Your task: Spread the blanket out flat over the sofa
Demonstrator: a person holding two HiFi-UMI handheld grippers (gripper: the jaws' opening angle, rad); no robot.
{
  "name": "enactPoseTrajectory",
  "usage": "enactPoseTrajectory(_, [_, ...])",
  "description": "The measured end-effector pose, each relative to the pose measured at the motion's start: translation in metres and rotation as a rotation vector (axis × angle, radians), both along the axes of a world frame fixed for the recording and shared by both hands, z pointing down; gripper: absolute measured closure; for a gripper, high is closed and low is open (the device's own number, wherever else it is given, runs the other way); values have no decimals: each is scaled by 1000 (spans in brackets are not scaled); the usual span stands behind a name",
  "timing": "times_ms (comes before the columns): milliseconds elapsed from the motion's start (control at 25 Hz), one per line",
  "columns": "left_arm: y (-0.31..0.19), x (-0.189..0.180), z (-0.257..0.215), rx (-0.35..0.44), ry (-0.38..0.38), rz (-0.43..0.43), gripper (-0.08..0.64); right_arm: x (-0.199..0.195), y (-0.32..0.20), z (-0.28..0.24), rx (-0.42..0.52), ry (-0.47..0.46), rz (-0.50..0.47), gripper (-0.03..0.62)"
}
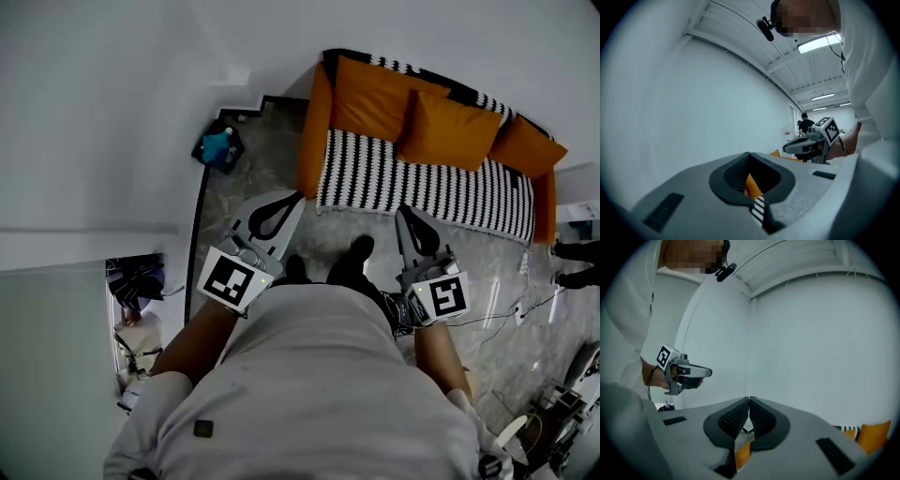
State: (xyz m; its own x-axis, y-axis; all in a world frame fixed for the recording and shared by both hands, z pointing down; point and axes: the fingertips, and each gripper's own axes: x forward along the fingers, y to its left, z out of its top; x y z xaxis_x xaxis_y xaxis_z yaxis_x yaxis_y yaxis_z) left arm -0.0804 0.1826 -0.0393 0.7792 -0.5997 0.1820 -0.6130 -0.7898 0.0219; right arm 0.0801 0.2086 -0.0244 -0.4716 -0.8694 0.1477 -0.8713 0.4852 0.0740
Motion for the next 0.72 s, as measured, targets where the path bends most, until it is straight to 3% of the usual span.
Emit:
enactPoseTrajectory(320, [39, -3, -4, 17, 4, 52, 554, -2, 54, -10, -1, 30, 18, 563])
enactPoseTrajectory(720, [97, 31, -1, 34, -17, -2, 554, 34, 127, -17, 16, 43, -22, 563])
